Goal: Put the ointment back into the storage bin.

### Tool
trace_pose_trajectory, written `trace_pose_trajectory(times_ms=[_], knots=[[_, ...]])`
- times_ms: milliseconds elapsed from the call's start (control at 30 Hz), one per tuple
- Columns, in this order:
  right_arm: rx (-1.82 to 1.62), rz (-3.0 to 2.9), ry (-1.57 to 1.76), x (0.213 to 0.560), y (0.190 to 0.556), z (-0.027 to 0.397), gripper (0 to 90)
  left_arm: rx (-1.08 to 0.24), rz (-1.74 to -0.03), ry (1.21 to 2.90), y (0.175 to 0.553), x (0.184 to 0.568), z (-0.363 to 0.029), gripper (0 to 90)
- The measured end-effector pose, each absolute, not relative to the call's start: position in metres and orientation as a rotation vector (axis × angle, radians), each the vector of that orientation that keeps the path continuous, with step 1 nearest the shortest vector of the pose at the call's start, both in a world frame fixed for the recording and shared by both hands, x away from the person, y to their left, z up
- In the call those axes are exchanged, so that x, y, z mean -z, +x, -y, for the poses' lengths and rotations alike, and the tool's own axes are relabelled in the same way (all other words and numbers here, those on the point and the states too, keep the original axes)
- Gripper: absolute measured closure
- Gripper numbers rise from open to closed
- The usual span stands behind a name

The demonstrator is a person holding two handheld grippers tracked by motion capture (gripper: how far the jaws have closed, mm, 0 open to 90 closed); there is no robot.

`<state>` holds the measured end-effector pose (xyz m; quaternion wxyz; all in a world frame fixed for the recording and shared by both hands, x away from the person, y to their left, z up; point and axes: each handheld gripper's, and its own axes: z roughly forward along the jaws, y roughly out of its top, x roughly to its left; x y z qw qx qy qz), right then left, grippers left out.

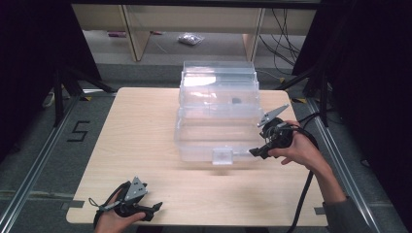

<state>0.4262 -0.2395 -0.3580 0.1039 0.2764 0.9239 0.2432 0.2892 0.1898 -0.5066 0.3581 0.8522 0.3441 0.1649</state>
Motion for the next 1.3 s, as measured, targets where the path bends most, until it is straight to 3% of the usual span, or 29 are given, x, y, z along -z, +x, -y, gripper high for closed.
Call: trace_pose_trajectory(times_ms=[1300], knots=[[-0.846,-2.629,0.847,0.374,0.373,0.24,19.1,-0.431,-0.888,2.197,0.289,0.506,-0.19,15.8]])
